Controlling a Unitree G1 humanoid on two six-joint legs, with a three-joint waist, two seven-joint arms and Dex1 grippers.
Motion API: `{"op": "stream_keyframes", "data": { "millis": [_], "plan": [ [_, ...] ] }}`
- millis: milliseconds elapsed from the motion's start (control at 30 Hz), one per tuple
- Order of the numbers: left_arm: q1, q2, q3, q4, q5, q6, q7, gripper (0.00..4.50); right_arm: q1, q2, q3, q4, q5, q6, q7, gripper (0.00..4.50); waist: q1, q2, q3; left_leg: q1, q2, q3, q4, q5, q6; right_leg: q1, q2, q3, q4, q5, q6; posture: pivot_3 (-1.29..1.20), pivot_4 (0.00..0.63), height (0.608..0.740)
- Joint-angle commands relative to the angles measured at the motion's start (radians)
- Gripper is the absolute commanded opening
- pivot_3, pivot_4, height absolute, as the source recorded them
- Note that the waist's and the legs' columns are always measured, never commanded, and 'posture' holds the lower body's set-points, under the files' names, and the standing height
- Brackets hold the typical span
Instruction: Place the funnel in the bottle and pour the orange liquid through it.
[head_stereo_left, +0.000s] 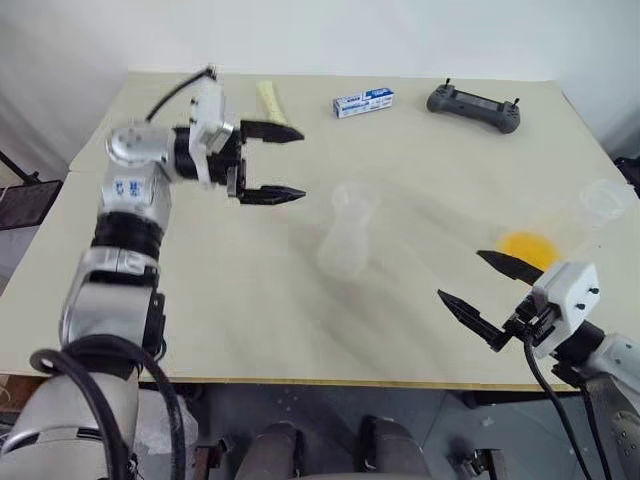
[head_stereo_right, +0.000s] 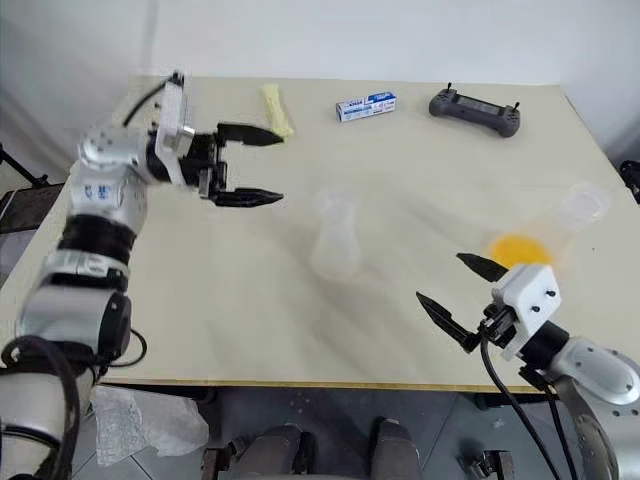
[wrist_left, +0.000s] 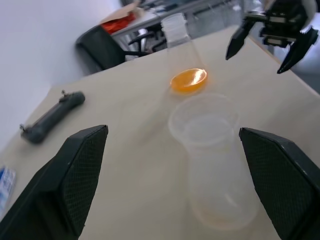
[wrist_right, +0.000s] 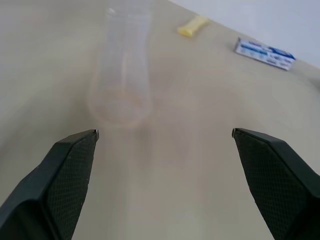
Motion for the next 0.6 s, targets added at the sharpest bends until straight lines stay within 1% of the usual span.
{"op": "stream_keyframes", "data": {
  "millis": [33,67,133,267,300,367,467,600],
  "plan": [
    [0.235,0.03,0.05,-0.24,-0.021,0.133,0.099,4.46,0.076,0.083,-0.083,-0.102,0.014,0.072,-0.159,4.5,-0.001,0.002,-0.001,0.001,0.0,0.0,-0.001,0.0,0.0,0.0,0.0,0.001,0.0,0.0,0.0,0.0,0.15,0.74],
    [0.304,0.027,0.058,-0.3,-0.027,0.15,0.114,4.46,0.097,0.111,-0.101,-0.122,0.034,0.096,-0.196,4.5,-0.001,0.002,-0.001,0.002,0.0,0.0,-0.001,0.0,0.0,0.0,0.0,0.001,0.002,0.0,0.0,0.0,0.15,0.74],
    [0.394,0.012,0.078,-0.381,-0.041,0.187,0.153,4.46,0.124,0.15,-0.125,-0.151,0.049,0.115,-0.243,4.5,-0.001,0.002,-0.001,0.001,0.0,-0.001,-0.001,0.0,-0.001,-0.001,0.0,0.002,0.003,0.0,0.0,0.0,0.15,0.74],
    [0.496,-0.047,0.126,-0.473,-0.086,0.206,0.22,4.46,0.157,0.204,-0.152,-0.186,0.035,0.116,-0.313,4.5,0.013,0.002,-0.001,0.0,-0.001,-0.002,0.003,0.0,0.0,0.001,-0.001,0.003,0.002,0.0,0.0,0.0,0.15,0.74],
    [0.515,-0.065,0.138,-0.49,-0.103,0.206,0.224,4.46,0.158,0.215,-0.159,-0.188,0.029,0.115,-0.33,4.5,0.015,0.002,-0.001,0.001,-0.001,-0.002,0.003,0.0,0.0,0.001,-0.001,0.004,0.002,0.0,0.0,0.0,0.15,0.74],
    [0.556,-0.07,0.133,-0.531,-0.114,0.233,0.207,4.46,0.146,0.232,-0.18,-0.174,0.023,0.118,-0.37,4.5,0.012,0.002,-0.002,0.002,-0.002,-0.002,0.003,0.0,-0.001,0.002,0.0,0.005,0.002,0.0,0.0,0.0,0.15,0.74],
    [0.6,-0.065,0.118,-0.586,-0.123,0.277,0.186,4.46,0.107,0.226,-0.203,-0.122,0.013,0.119,-0.402,4.5,0.001,0.003,-0.002,0.004,-0.002,0.0,0.0,0.0,-0.001,0.001,0.0,0.006,0.003,0.0,0.0,0.0,0.15,0.74],
    [0.629,-0.071,0.122,-0.606,-0.124,0.275,0.173,4.46,0.013,0.184,-0.237,-0.02,0.015,0.132,-0.424,4.5,-0.002,0.003,-0.002,0.006,-0.001,0.003,-0.001,0.0,-0.001,0.002,0.001,0.007,0.003,0.0,0.0,0.0,0.15,0.74]
  ]
}}
